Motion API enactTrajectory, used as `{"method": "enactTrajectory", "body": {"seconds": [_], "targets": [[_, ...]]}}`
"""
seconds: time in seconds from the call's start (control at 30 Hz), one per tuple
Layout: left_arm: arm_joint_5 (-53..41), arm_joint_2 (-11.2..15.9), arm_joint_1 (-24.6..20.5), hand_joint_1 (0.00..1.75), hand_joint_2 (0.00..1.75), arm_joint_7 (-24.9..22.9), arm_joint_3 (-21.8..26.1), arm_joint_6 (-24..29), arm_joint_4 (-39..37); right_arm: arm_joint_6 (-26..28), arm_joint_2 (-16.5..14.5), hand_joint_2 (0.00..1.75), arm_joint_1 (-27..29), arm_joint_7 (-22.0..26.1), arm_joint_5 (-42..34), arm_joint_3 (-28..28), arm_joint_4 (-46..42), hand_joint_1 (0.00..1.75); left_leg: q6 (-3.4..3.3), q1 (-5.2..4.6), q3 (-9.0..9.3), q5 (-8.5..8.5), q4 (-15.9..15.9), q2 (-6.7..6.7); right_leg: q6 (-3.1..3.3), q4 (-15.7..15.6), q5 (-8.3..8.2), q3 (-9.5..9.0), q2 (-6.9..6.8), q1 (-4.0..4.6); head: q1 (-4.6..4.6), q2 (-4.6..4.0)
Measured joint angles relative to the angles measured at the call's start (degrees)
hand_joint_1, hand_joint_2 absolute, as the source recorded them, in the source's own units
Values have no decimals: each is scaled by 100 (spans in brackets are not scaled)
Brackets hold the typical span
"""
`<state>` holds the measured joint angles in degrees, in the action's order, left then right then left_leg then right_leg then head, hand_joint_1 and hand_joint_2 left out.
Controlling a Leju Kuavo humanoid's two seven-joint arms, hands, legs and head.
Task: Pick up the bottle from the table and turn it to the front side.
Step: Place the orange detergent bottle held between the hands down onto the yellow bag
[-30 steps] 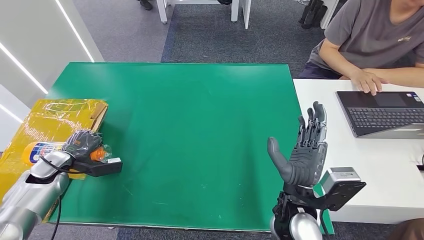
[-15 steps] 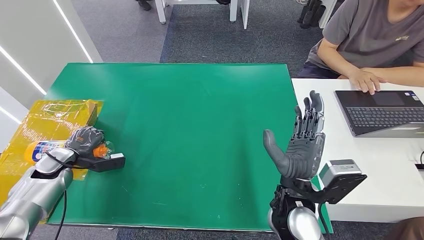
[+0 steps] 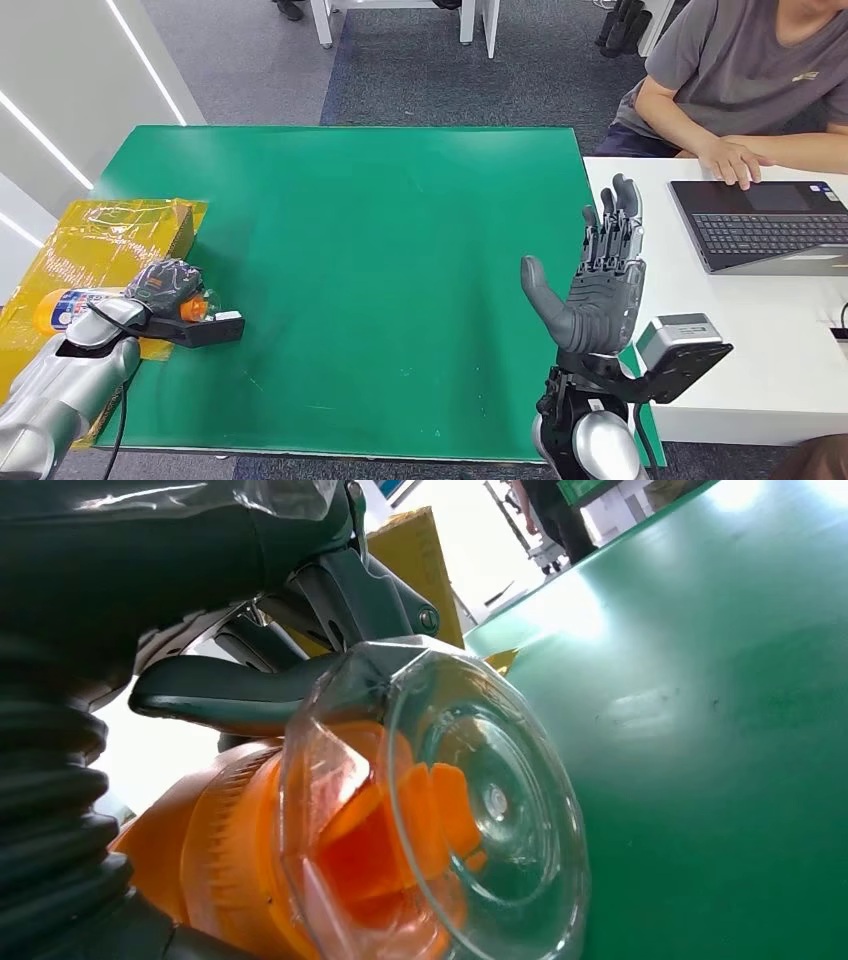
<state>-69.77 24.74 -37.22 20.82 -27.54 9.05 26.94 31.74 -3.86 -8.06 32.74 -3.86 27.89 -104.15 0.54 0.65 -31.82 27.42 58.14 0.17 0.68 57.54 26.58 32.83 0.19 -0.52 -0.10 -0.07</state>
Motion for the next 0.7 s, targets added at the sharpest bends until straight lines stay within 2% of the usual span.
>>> {"method": "enactTrajectory", "body": {"seconds": [0.23, 0.27, 0.37, 0.4, 0.7], "targets": [[8, -45, 89, 175, 175, -77, -10, 105, -28, -36, 4, 175, -46, 2, -18, 23, 1, 0, 0, -1, 0, 0, 0, -4, 0, 0, 0, -1, -4, 0, 1, 0], [7, -50, 90, 160, 175, -84, -10, 108, -30, -36, 4, 175, -52, 2, -21, 27, 1, 0, 0, -1, 0, 0, 0, -5, 0, 0, 0, -1, -4, 0, 1, 0], [9, -58, 94, 29, 175, -80, -11, 107, -36, -36, 5, 175, -58, 2, -23, 32, 1, 0, 0, -1, 0, 0, 0, -5, 0, 1, 0, -1, -5, 0, 1, 0], [14, -60, 95, 0, 175, -63, -11, 98, -39, -36, 6, 175, -58, 2, -24, 32, 1, 0, 1, -1, 0, -1, 0, -5, 0, 1, 0, -1, -5, 0, 1, 0], [-20, -77, 132, 0, 175, 122, -51, 226, -45, -46, 34, 175, -47, 39, -56, 39, 16, 0, 3, -1, 1, -2, 0, -11, 0, 2, 0, -3, -10, -1, 1, 0]]}}
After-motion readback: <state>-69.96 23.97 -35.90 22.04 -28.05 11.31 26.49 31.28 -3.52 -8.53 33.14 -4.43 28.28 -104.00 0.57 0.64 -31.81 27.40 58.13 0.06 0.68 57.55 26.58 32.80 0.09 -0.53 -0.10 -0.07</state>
